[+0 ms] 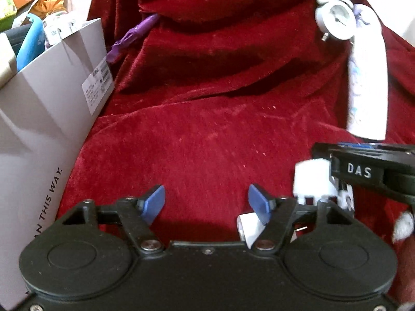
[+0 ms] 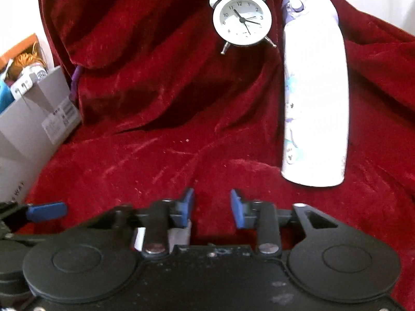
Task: Organize rigid objects
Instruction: 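Grasp the white plug adapter with the left tool while the right tool grasps the printed lighter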
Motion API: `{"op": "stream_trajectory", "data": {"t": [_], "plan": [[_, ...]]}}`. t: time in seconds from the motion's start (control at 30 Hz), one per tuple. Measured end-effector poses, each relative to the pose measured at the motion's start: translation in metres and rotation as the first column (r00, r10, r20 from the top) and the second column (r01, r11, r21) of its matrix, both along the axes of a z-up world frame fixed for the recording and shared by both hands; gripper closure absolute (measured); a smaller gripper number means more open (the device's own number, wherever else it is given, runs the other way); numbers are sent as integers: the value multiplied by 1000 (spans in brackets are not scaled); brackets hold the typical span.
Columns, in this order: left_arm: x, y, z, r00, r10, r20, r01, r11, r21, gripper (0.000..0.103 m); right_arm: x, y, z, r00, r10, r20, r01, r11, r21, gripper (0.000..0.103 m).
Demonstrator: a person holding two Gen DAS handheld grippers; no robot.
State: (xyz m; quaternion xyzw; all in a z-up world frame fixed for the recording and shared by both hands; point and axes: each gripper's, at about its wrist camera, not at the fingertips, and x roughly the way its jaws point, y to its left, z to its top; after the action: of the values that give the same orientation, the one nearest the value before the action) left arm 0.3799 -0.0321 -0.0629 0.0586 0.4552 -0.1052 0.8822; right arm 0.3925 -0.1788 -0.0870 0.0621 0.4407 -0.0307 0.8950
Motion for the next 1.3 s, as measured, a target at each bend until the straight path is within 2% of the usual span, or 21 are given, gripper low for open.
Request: {"op": "stream_trajectory", "data": {"t": [0.13,0.33,0.53,0.67,0.77,0.83,0.93,1.0,1.1,1.2,1.3], "plan": [[-16,-1,1,999,-45,-2,45,999,29,37,-18,5,3,999,35,-17,-36,999,-41,75],[-58,-2,-1,993,-119,-21,120,991,56,37,-66,24,4,985,165,-49,-170,980,-106,74],[-100,4,2,983,-178,-45,181,980,79,37,-110,16,16,972,209,-111,-211,977,-8,73],[-112,12,11,976,-205,-70,209,976,55,37,-122,7,24,964,222,-147,-209,973,97,72],[-102,16,30,990,-144,2,144,989,32,36,-125,-7,36,985,150,-82,-135,977,165,72],[-85,13,43,993,-105,45,106,994,-10,35,-113,-7,35,993,110,-52,-102,983,151,69],[-59,-1,56,992,-93,85,100,992,-78,28,-94,-6,24,990,119,-79,-105,981,160,68],[-45,-16,58,989,-109,102,118,989,-85,27,-89,2,15,986,136,-97,-121,982,147,66],[-28,-39,51,984,-152,95,159,984,-79,26,-89,18,10,985,153,-76,-150,988,44,66],[-19,-54,39,983,-177,51,180,981,-70,26,-90,24,7,985,158,-66,-159,987,-3,66],[-14,-63,24,984,-175,9,176,983,-49,27,-97,29,7,980,189,-56,-193,979,-67,78]]}}
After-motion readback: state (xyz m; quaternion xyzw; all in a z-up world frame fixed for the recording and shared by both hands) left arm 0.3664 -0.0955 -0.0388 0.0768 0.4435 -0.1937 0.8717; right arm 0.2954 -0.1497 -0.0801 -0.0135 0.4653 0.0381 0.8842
